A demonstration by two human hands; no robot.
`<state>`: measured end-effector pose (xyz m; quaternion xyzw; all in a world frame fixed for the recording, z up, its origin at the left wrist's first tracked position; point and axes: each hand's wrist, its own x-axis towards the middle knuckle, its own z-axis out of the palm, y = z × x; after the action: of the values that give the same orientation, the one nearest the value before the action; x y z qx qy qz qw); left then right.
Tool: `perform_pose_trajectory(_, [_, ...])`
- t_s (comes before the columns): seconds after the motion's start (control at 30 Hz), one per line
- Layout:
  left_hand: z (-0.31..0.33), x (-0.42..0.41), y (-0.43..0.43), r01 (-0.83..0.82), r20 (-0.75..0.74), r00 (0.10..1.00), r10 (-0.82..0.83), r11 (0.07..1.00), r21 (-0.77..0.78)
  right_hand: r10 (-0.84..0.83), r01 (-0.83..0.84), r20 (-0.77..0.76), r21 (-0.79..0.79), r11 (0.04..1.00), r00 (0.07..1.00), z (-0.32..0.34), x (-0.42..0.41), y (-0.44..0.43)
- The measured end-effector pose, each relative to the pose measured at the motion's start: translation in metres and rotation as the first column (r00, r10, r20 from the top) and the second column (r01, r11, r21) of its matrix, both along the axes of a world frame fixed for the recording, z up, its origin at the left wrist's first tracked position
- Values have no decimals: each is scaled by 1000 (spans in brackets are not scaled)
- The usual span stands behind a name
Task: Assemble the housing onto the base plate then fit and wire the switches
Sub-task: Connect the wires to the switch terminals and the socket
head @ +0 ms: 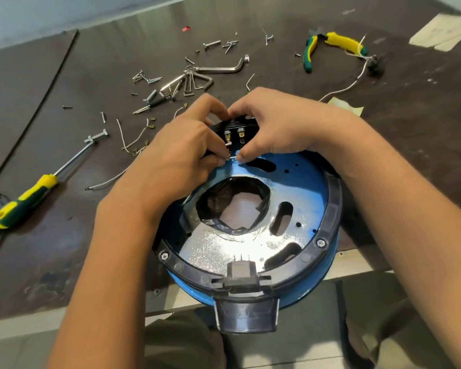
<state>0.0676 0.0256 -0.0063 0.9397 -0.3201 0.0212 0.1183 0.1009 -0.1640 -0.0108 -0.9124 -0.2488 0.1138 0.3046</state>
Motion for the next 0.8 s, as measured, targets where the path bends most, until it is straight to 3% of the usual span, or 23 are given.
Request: perform_pose_trajectory(0.8, [-5, 2, 1, -33, 13, 999, 34, 998, -52, 64, -62, -27, 55, 997, 998, 0, -2, -5])
